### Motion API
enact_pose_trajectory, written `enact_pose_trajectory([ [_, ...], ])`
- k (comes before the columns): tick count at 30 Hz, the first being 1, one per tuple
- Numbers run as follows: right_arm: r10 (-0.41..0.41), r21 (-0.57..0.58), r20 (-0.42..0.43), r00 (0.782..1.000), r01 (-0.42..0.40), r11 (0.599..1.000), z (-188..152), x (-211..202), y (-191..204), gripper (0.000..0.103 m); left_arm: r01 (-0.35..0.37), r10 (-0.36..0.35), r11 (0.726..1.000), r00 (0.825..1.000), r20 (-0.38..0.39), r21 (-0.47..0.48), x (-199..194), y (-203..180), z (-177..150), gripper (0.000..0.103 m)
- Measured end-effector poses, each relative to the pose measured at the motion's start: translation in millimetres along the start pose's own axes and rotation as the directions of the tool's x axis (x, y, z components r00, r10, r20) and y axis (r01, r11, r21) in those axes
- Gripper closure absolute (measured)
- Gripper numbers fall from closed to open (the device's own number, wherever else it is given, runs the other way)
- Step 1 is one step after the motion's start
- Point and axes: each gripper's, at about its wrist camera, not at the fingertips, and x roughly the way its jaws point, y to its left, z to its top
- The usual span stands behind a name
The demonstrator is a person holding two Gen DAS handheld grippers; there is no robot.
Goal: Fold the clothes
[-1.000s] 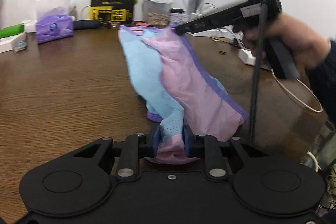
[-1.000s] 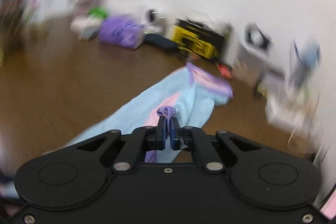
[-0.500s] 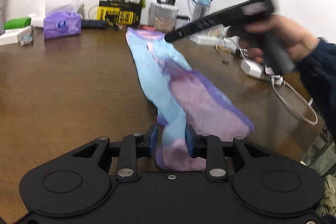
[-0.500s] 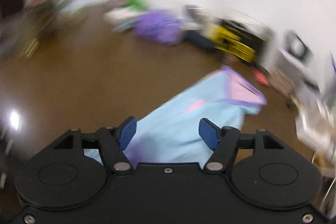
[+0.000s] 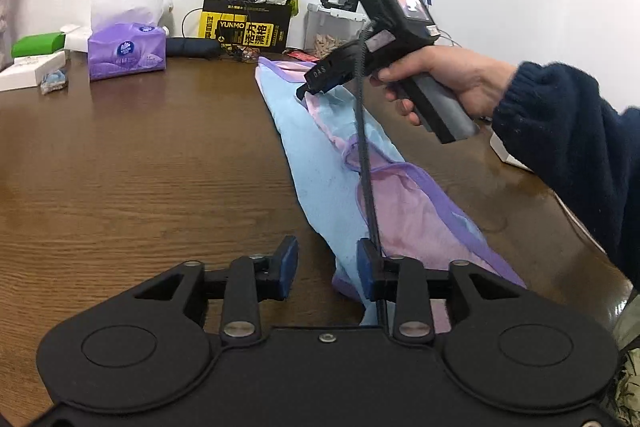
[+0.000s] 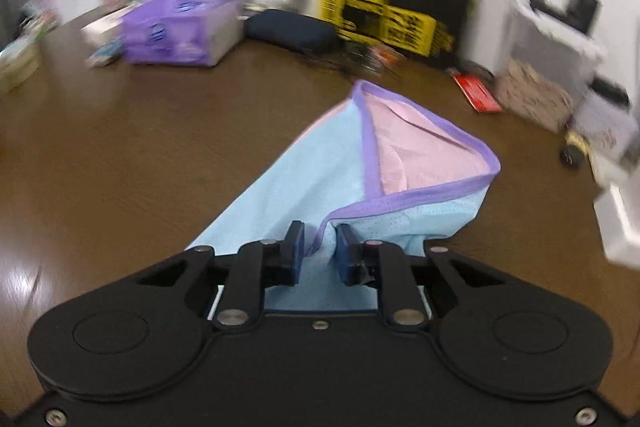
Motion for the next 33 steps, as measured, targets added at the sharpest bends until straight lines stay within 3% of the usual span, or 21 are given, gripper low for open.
enact_pose_trajectory([
  [2,-0.001,-0.062,0.067,0.998,0.005,0.998,-10,-39,5,0.054,-0.009,0.003,0.996,0.998,0.064,0.087,-18,0,-5,0.034],
  [4,0.045,-0.127,0.144,0.989,-0.026,0.991,-28,-84,9,0.016,0.008,-0.030,0.977,0.995,0.100,0.213,-31,-2,-11,0.025],
  [7,0.182,-0.298,0.197,0.963,-0.118,0.947,-72,-154,29,0.015,0.066,-0.112,0.920,0.989,0.097,0.387,-40,-12,-19,0.016],
  [9,0.273,-0.414,0.150,0.950,-0.191,0.890,-110,-179,49,0.015,0.120,-0.186,0.880,0.977,0.101,0.459,-41,-20,-23,0.011],
  [10,0.316,-0.468,0.122,0.941,-0.226,0.854,-129,-192,59,0.015,0.173,-0.249,0.848,0.965,0.087,0.501,-39,-26,-27,0.010],
  [12,0.384,-0.561,0.058,0.921,-0.288,0.776,-168,-215,79,0.015,0.239,-0.308,0.796,0.951,0.033,0.556,-30,-37,-31,0.010],
  [13,0.383,-0.573,0.028,0.923,-0.299,0.763,-185,-214,88,0.016,0.265,-0.327,0.764,0.945,-0.001,0.588,-25,-43,-35,0.011],
  [15,0.369,-0.537,0.015,0.929,-0.304,0.787,-196,-206,91,0.017,0.271,-0.312,0.735,0.949,-0.045,0.622,-15,-50,-36,0.011],
  [17,0.363,-0.494,0.018,0.932,-0.308,0.813,-199,-199,85,0.022,0.283,-0.305,0.723,0.949,-0.076,0.631,-7,-54,-34,0.016],
  [18,0.366,-0.467,0.020,0.930,-0.315,0.826,-199,-195,82,0.032,0.294,-0.307,0.725,0.947,-0.090,0.623,-3,-54,-32,0.029],
  [19,0.384,-0.428,0.027,0.923,-0.337,0.839,-197,-190,75,0.048,0.352,-0.332,0.726,0.932,-0.146,0.591,2,-52,-27,0.043],
  [20,0.399,-0.396,0.036,0.916,-0.354,0.847,-195,-185,70,0.054,0.375,-0.338,0.744,0.925,-0.173,0.554,7,-47,-24,0.047],
  [22,0.393,-0.389,0.051,0.918,-0.345,0.855,-195,-183,70,0.067,0.398,-0.341,0.778,0.917,-0.207,0.486,15,-41,-19,0.066],
  [23,0.388,-0.391,0.056,0.920,-0.337,0.856,-196,-185,72,0.074,0.393,-0.329,0.817,0.919,-0.218,0.423,18,-35,-13,0.075],
  [24,0.392,-0.404,0.053,0.918,-0.339,0.850,-200,-189,75,0.088,0.393,-0.324,0.830,0.918,-0.231,0.397,16,-34,-12,0.081],
  [25,0.408,-0.425,0.048,0.912,-0.351,0.835,-203,-195,80,0.089,0.394,-0.321,0.840,0.915,-0.243,0.373,13,-33,-11,0.085],
  [27,0.437,-0.440,0.037,0.899,-0.378,0.814,-210,-208,87,0.093,0.442,-0.361,0.810,0.894,-0.265,0.385,-3,-38,-20,0.086],
  [29,0.471,-0.461,0.014,0.882,-0.413,0.786,-222,-230,93,0.094,0.540,-0.461,0.728,0.841,-0.282,0.421,-29,-47,-35,0.088],
  [30,0.485,-0.463,0.014,0.874,-0.424,0.778,-224,-237,91,0.094,0.562,-0.484,0.700,0.827,-0.286,0.440,-37,-50,-37,0.091],
  [31,0.496,-0.461,0.029,0.868,-0.429,0.777,-224,-246,87,0.094,0.557,-0.481,0.691,0.830,-0.282,0.461,-39,-51,-34,0.091],
  [33,0.517,-0.458,0.057,0.854,-0.437,0.774,-223,-263,78,0.094,0.526,-0.461,0.699,0.849,-0.258,0.484,-34,-50,-22,0.091],
])
